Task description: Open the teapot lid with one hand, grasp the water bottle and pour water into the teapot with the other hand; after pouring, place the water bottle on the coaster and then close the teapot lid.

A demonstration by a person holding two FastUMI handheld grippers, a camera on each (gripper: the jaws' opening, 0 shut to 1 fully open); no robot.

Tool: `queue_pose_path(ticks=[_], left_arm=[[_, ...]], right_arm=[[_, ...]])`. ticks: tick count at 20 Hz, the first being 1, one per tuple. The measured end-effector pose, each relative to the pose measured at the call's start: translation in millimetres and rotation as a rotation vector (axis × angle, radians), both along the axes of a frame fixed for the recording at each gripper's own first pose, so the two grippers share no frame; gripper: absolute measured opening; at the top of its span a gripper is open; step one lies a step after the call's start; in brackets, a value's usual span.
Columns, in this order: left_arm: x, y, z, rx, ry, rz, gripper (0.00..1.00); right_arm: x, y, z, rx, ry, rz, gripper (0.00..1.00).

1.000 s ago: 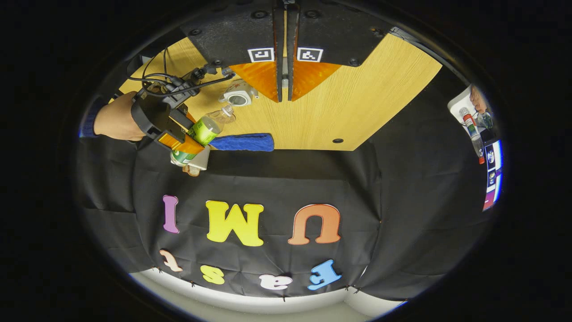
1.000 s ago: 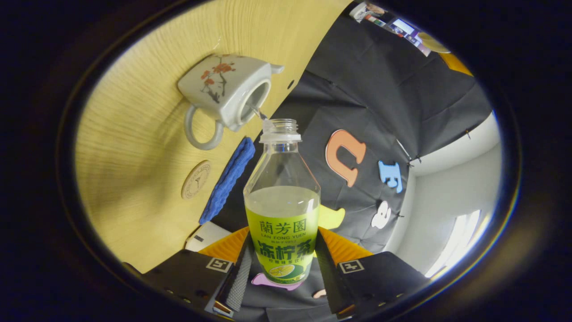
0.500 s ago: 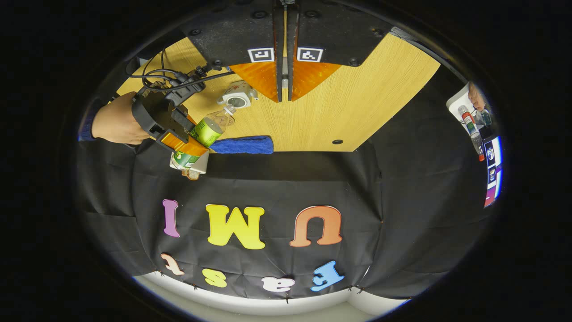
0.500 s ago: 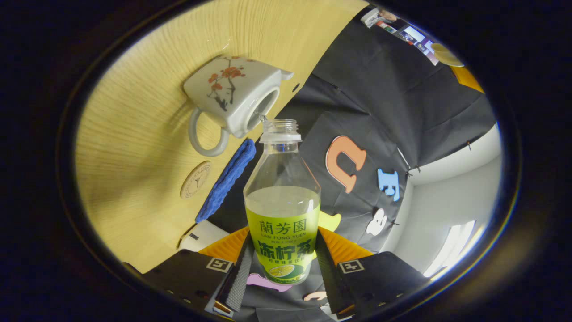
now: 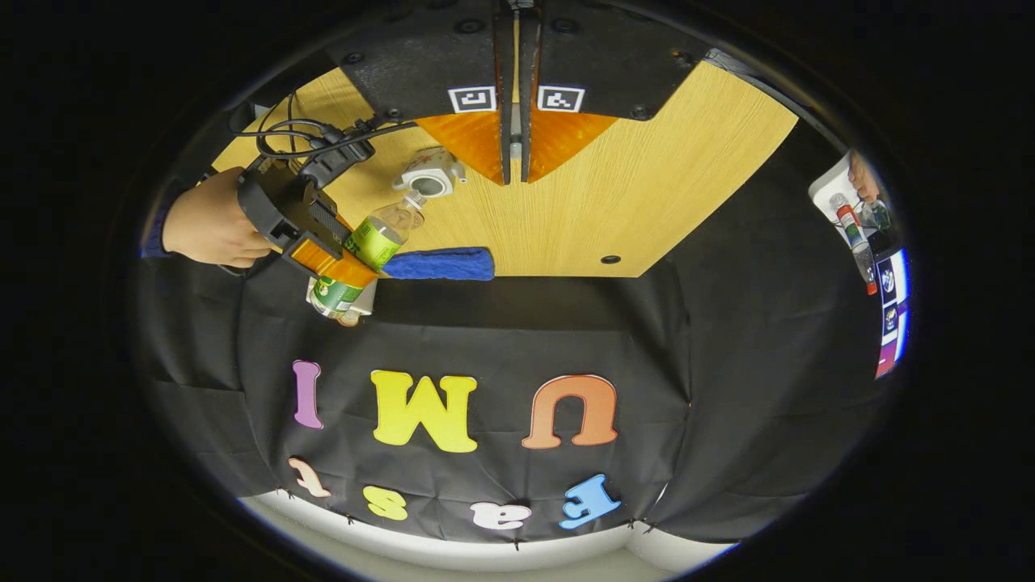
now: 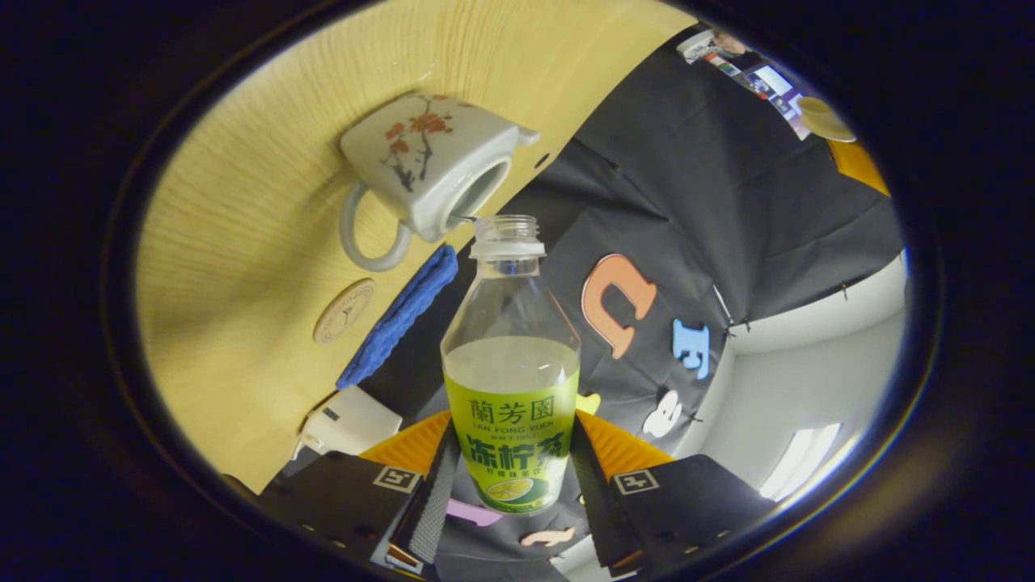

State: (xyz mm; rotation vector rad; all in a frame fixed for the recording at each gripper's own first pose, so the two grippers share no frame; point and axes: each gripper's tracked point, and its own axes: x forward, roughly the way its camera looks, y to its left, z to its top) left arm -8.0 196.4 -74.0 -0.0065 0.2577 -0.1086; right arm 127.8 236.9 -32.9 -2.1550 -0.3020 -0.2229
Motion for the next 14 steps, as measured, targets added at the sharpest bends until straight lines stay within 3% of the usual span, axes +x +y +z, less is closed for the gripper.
queue_pose_path(ticks=[8,12,14], left_arm=[[1.3,11.3,6.9,-0.001,-0.025,0.042,0.05],[2.7,18.7,6.5,-0.031,-0.029,0.064,0.05],[3.6,20.2,3.8,-0.034,-0.024,0.071,0.05]], right_arm=[[-2.6,1.6,6.0,0.015,-0.023,0.026,0.71],[-3.0,-3.5,6.5,0.132,-0.007,0.061,0.73],[0.8,-7.8,1.6,0.246,0.034,0.078,0.73]])
